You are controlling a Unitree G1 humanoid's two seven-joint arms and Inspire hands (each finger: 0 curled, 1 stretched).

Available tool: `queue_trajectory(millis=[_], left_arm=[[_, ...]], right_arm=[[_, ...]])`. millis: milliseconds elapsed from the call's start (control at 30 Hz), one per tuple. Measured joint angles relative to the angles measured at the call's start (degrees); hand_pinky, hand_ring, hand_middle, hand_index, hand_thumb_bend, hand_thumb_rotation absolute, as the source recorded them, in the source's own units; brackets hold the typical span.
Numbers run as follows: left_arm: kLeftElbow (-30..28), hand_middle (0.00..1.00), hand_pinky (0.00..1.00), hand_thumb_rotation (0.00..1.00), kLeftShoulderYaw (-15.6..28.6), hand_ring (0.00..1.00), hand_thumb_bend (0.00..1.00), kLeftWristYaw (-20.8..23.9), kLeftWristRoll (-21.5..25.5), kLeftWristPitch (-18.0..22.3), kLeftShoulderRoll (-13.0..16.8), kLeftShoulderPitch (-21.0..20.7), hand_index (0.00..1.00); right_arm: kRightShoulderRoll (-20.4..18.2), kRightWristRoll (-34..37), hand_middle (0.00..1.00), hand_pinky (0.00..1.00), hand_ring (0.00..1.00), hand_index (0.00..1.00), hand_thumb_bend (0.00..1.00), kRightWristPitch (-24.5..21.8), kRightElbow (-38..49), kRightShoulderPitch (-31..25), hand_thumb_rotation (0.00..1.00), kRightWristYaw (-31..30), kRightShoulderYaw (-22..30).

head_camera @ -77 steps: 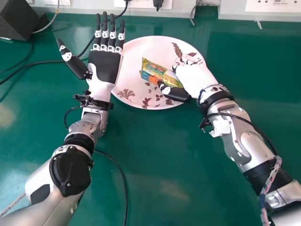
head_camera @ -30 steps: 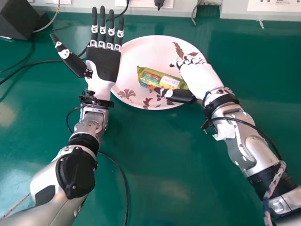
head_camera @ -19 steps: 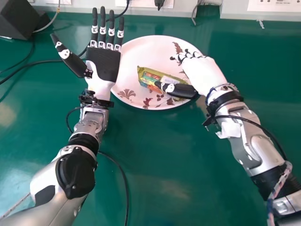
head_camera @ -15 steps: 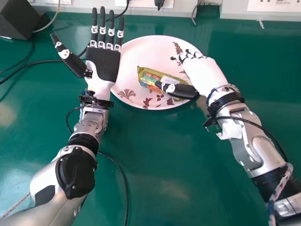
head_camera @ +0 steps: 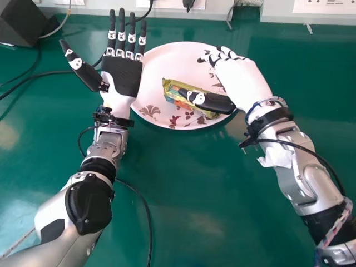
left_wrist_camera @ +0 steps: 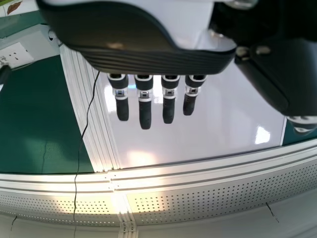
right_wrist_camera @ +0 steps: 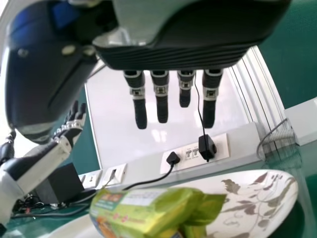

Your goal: Pick up biscuit and place it in the plate

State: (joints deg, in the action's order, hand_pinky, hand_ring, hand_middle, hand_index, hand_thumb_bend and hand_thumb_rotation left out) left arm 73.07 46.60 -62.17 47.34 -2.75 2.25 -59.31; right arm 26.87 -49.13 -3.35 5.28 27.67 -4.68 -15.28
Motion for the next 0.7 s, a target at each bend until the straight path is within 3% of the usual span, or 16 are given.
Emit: queue_trajectory(millis=[700], left_arm=[[0.3, 0.95, 0.88, 0.39, -0.1, 0.88, 0.97, 0.0, -1.2, 1.1, 0.1, 0.1, 1.0]], right_arm=[[-0.7, -0.3, 0.89, 0.74, 0.86, 0.86, 0.89, -0.5, 6.5, -1.9, 0.66, -0.4, 2.3]])
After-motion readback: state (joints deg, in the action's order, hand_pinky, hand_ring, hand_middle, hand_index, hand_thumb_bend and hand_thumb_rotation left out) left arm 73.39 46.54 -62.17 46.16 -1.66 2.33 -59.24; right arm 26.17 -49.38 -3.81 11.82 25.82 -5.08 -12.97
